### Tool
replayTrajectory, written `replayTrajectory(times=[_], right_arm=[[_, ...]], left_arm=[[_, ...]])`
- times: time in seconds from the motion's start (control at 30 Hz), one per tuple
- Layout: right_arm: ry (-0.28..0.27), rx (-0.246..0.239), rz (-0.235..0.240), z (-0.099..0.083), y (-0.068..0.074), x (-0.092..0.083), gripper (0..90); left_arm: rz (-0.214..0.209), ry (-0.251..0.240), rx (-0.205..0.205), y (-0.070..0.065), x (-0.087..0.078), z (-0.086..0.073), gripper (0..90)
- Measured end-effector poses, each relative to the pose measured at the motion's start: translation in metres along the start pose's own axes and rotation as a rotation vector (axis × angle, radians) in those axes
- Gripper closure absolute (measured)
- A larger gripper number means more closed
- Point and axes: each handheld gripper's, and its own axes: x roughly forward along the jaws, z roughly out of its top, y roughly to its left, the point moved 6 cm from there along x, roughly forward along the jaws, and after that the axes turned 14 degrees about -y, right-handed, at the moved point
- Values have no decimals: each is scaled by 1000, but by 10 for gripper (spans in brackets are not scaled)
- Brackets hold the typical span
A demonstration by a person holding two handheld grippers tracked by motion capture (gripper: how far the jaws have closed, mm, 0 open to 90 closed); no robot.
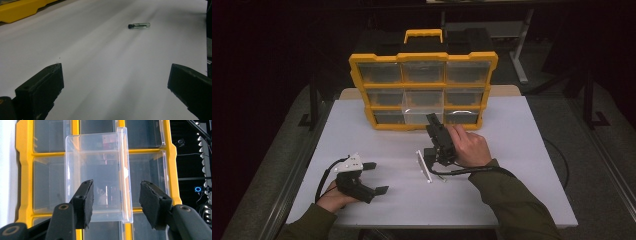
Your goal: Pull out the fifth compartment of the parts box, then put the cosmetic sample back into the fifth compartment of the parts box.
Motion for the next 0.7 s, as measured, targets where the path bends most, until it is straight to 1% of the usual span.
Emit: replayTrajectory(times=[0.13,0.23,0.3,0.5,0.53,0.57,0.67,0.7], right_arm=[[0,-5,-1,-1,7,-5,415],[-1,-10,0,0,10,-6,408],[0,-5,6,0,15,-9,406],[0,-2,18,1,22,-12,397],[-1,-3,24,1,26,-13,391],[-1,-3,24,1,26,-13,391],[-3,1,32,2,34,-16,375],[-5,-5,38,2,35,-16,369]], left_arm=[[-1,0,6,0,0,0,0],[-2,5,8,0,0,0,0],[-2,-1,4,-1,0,0,0],[-1,1,3,-1,0,0,0],[-1,3,3,-1,0,0,0],[-1,3,3,-1,0,0,0],[1,1,3,-1,1,0,0],[-1,0,6,-1,1,1,0]])
